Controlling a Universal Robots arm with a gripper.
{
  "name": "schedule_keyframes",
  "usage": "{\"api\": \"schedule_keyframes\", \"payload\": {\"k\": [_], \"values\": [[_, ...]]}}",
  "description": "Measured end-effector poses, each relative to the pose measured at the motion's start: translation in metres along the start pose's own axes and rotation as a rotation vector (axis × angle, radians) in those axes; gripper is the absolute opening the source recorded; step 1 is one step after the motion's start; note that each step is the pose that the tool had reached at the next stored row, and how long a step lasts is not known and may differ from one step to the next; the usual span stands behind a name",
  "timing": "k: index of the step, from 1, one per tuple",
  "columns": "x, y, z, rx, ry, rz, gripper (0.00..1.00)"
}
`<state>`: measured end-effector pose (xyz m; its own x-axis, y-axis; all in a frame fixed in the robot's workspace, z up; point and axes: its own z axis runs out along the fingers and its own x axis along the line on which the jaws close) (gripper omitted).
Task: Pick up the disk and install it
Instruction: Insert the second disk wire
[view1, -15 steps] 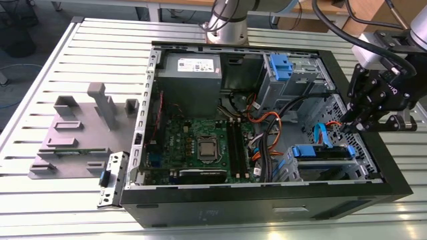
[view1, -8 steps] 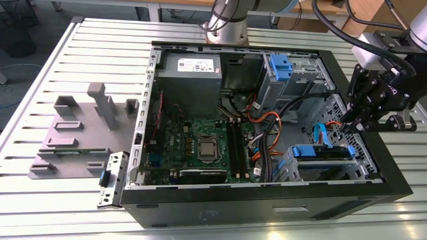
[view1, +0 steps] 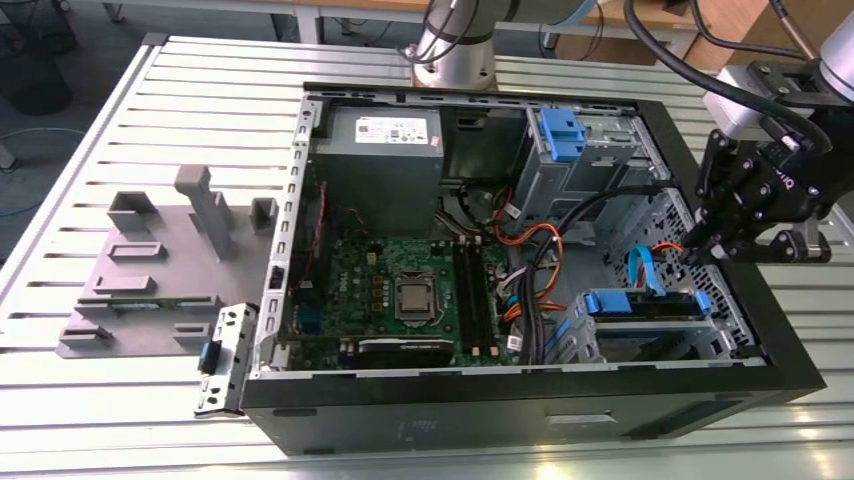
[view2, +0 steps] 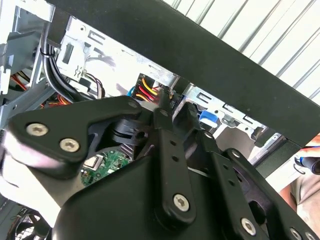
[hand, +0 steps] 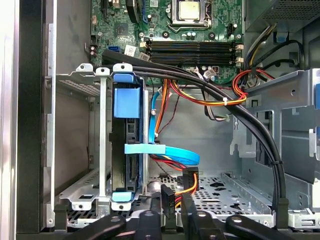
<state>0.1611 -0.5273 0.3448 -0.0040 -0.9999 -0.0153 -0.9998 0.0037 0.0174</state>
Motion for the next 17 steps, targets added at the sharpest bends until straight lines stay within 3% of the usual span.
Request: {"api": "schedule_keyframes", "payload": {"k": [4, 14, 17], "values": [[0.0000, 0.0000, 0.0000, 0.0000, 0.0000, 0.000, 0.17], [-0.0002, 0.0003, 0.0000, 0.0000, 0.0000, 0.000, 0.16], [-0.0001, 0.0042, 0.0001, 0.0004, 0.0001, 0.000, 0.16]]}}
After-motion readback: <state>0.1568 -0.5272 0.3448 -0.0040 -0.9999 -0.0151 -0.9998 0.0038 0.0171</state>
